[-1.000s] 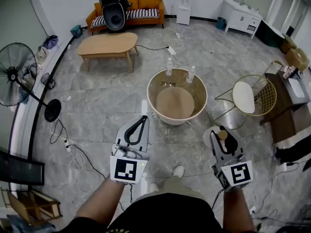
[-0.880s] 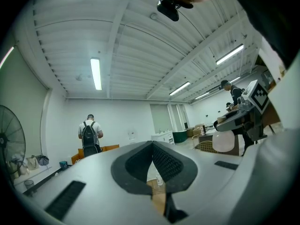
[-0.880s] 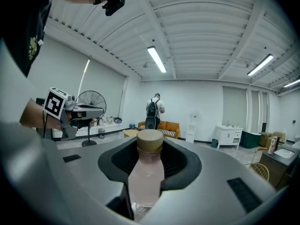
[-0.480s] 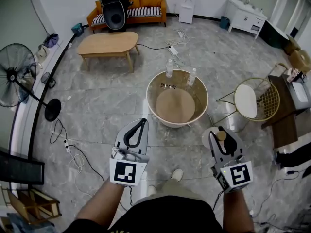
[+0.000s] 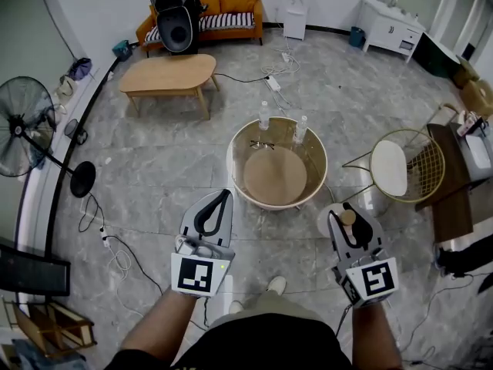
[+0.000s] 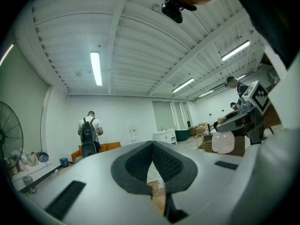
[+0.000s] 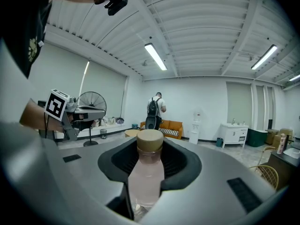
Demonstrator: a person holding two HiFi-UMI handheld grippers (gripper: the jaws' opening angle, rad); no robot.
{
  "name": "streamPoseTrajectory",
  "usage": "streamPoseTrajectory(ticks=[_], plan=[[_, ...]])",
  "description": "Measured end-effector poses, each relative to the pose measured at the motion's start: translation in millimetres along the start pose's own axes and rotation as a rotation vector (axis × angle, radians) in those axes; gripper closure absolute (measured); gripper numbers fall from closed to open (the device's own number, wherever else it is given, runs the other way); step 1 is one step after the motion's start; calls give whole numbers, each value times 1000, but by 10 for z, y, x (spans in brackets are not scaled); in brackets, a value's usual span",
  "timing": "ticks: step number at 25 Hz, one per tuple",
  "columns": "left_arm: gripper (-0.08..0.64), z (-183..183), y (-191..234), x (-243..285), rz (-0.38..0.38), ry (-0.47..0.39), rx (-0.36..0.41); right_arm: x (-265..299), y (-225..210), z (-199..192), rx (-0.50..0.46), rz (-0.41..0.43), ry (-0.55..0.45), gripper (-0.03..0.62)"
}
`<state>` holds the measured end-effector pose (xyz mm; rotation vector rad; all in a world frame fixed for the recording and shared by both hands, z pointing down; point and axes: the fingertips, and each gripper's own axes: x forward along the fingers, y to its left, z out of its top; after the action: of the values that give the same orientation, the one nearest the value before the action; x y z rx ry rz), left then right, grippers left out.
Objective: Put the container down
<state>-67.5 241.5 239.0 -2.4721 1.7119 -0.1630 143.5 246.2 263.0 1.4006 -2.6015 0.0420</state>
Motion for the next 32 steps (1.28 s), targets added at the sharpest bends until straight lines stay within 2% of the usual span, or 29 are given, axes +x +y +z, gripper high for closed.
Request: streamPoseTrajectory(ticks=[8, 11, 18, 21, 32], plan=[[545, 60, -33, 372, 52, 20, -48, 133, -382, 67, -8, 41, -7, 448], [545, 122, -90, 455, 63, 10, -40, 132, -501, 26, -6, 60, 3, 448], [545, 111, -192, 544, 65, 49, -6, 163, -608, 10, 22, 80, 20, 448], [545, 108, -156, 611, 56, 37, 1, 232, -609, -66, 22, 98, 34, 448], [545, 26, 126, 989, 18, 13, 1, 677, -670, 10, 31, 69, 20, 448]])
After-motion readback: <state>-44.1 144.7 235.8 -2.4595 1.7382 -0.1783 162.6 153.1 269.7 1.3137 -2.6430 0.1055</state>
